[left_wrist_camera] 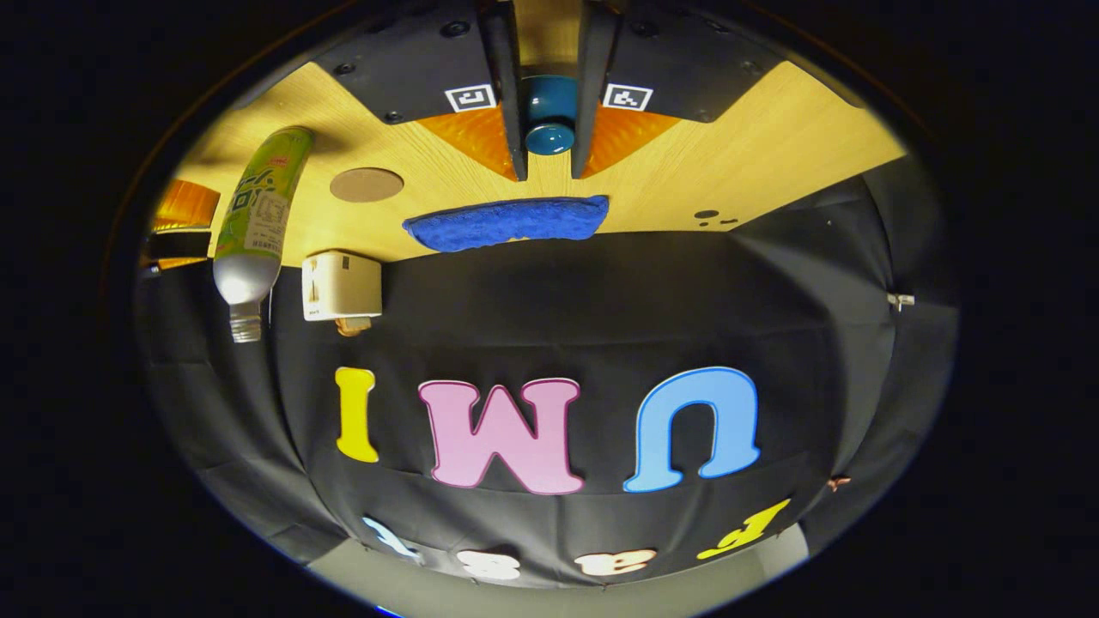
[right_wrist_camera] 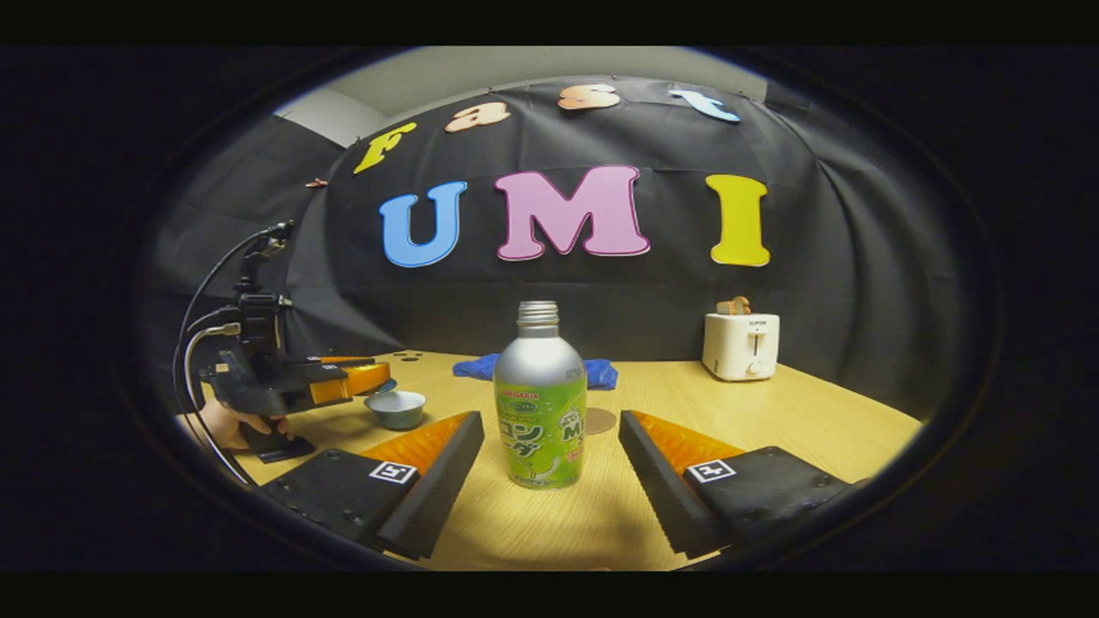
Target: Open the teacup lid with one hand, grasp the water bottle and pour water into the teacup with the other hand; after pouring, place the water bottle on the coaster and then close the teacup lid.
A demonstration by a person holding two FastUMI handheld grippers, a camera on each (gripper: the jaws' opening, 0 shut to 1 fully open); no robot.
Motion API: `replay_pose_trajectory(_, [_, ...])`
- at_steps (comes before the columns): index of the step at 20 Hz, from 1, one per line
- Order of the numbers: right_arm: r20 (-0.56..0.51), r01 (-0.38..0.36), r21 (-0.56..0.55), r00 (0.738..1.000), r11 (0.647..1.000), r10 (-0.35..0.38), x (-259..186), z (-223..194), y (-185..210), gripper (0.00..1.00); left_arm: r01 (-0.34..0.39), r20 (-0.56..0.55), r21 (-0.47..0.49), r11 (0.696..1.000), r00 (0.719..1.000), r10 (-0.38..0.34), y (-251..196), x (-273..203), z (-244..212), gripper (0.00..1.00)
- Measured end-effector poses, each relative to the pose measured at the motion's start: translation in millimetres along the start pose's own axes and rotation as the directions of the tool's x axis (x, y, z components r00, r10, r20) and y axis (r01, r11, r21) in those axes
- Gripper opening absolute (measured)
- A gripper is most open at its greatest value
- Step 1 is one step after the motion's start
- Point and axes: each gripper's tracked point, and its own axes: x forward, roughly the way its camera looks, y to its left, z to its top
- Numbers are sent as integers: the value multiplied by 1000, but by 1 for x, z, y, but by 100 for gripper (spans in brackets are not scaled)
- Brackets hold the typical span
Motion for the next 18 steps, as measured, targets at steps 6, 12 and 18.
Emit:
replay_pose_trajectory(6, [-3, -9, 0, 1000, 1000, 9, 9, -1, 5, 98, -19, 0, -23, 1000, 1000, 19, 15, -12, -2, 31])
replay_pose_trajectory(12, [-3, -27, 1, 1000, 1000, 27, 24, -1, 12, 98, -25, 1, -22, 999, 1000, 25, 37, -27, -2, 31])
replay_pose_trajectory(18, [-2, -18, 0, 1000, 1000, 18, 44, -2, 14, 98, -43, 1, -21, 999, 999, 43, 57, -36, -3, 31])
